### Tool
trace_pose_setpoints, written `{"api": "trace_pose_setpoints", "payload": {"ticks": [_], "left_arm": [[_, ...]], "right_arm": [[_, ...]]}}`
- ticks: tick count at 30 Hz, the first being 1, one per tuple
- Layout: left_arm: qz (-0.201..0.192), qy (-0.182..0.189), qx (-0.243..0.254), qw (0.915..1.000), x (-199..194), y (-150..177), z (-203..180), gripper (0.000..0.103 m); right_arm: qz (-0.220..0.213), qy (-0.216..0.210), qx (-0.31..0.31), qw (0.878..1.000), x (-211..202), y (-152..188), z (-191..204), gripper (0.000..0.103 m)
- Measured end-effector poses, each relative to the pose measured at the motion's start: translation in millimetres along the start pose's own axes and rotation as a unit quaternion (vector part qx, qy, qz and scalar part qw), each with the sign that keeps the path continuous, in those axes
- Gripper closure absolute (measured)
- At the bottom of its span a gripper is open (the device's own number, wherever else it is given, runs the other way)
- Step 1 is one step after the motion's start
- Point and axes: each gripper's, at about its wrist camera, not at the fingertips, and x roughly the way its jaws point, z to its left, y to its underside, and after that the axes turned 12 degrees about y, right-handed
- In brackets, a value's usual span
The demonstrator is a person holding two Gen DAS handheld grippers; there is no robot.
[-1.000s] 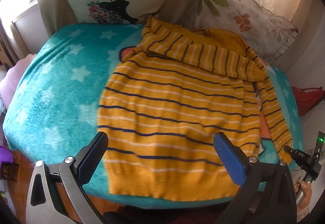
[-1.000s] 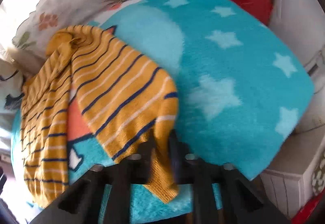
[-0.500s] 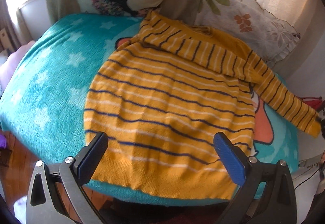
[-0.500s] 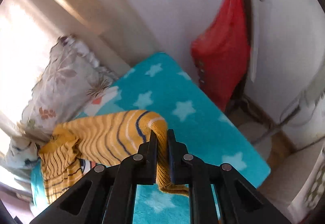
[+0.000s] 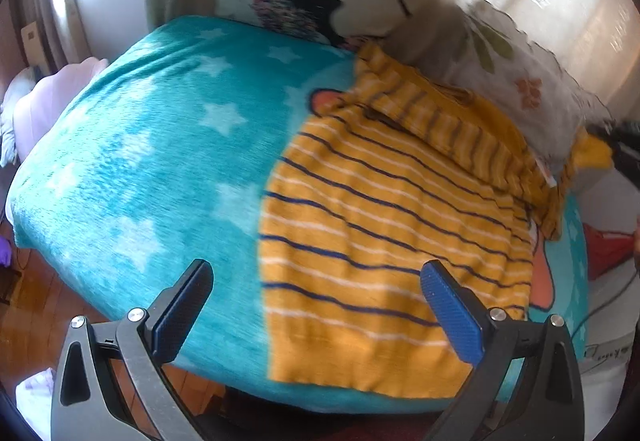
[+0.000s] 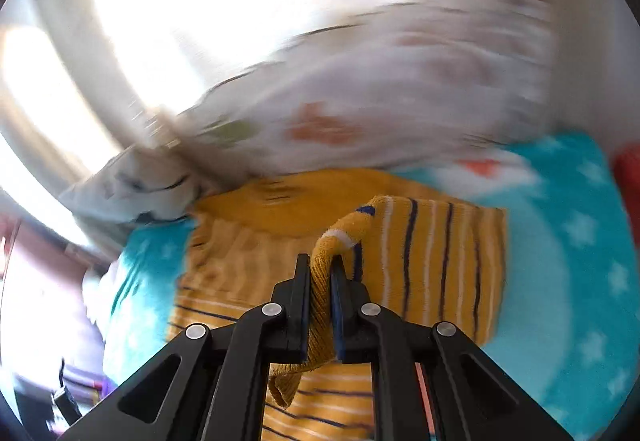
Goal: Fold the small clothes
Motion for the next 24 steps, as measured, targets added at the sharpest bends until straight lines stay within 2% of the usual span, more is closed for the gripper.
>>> {"api": "trace_pose_setpoints", "payload": {"ticks": [4,9,16,18,19,20,22,24], "left_arm": [[-0.001,-0.01,-0.017,0.9998,-8,-15,40,0.0],[0.0,-0.019,-0.015,0.9997,-14,-27,76,0.0],[0.027,-0.023,-0.027,0.999,-11,-30,119,0.0],[0.027,-0.023,-0.033,0.9988,-13,-32,129,0.0],[0.026,-0.023,-0.035,0.9988,-13,-32,132,0.0],[0.027,-0.023,-0.037,0.9987,-13,-34,136,0.0],[0.029,-0.021,-0.04,0.9985,-12,-36,142,0.0],[0.032,-0.017,-0.041,0.9985,-10,-38,146,0.0]], "right_arm": [[0.026,-0.034,-0.051,0.998,47,-17,93,0.093],[0.081,-0.026,-0.088,0.993,136,-18,180,0.093],[0.133,0.003,-0.082,0.988,227,-9,219,0.093],[0.151,0.009,-0.078,0.985,250,-7,226,0.088],[0.158,0.015,-0.077,0.984,259,-7,229,0.081],[0.162,0.015,-0.076,0.984,265,-8,231,0.07],[0.167,0.002,-0.067,0.984,270,-6,234,0.057],[0.163,-0.014,-0.052,0.985,269,-6,237,0.05]]}}
